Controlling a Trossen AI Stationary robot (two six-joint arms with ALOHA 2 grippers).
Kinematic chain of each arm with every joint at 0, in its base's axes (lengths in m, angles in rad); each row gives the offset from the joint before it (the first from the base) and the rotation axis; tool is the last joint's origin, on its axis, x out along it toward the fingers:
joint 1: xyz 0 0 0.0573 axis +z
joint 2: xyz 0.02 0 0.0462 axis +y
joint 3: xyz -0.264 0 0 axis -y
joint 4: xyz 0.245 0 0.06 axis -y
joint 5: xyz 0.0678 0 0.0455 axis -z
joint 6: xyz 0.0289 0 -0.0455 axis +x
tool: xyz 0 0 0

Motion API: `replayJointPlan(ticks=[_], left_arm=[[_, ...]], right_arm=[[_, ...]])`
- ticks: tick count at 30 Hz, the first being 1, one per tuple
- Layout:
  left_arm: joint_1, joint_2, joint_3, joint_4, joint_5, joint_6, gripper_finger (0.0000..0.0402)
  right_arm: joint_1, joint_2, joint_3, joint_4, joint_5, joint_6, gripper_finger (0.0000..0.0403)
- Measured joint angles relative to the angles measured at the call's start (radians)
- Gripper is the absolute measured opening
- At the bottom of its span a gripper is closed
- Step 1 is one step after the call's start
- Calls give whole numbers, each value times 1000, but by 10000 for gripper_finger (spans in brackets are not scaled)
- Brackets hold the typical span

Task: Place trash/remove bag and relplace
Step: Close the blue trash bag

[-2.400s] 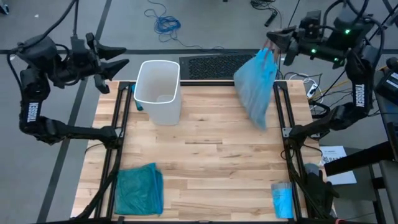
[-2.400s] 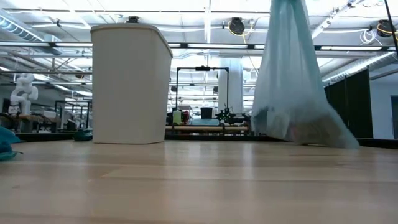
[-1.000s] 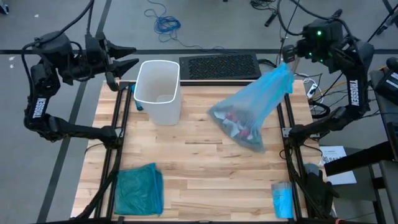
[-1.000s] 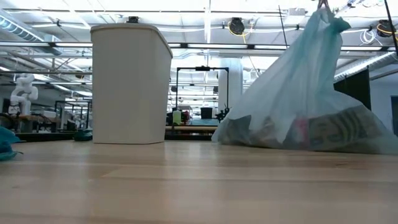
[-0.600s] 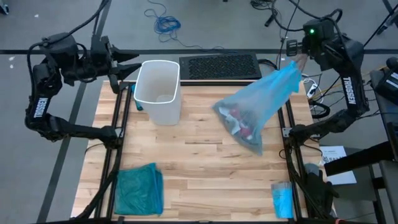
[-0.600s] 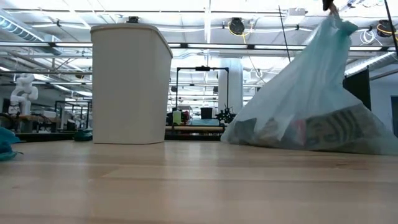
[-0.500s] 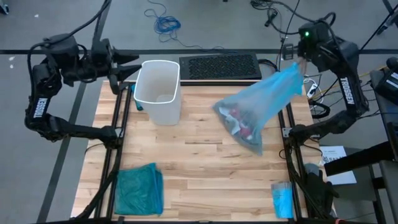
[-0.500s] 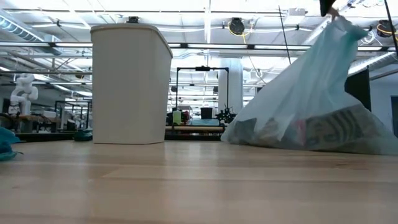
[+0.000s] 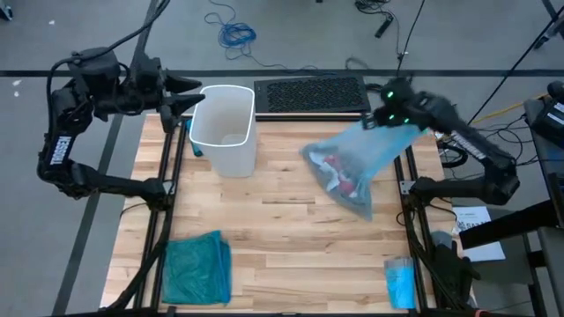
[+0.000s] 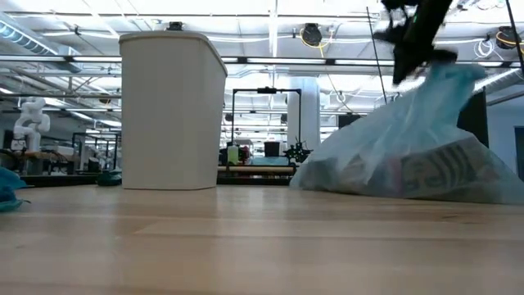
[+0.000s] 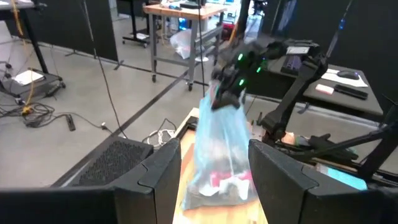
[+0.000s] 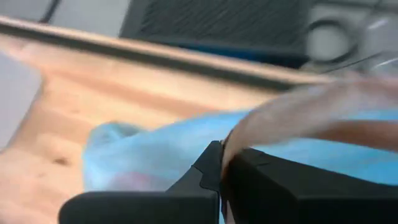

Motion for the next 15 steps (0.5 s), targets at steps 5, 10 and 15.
replayJointPlan(ticks=[5, 10, 15], left_arm=[[0, 7, 0, 0, 61, -19, 183], [0, 7, 0, 0, 77, -26, 183], [0, 7, 0, 0, 85, -25, 183]], right_arm=[[-1, -6, -299, 269, -141, 127, 0], [1, -7, -489, 412, -205, 235, 0], [4, -35, -519, 493, -233, 259, 0]])
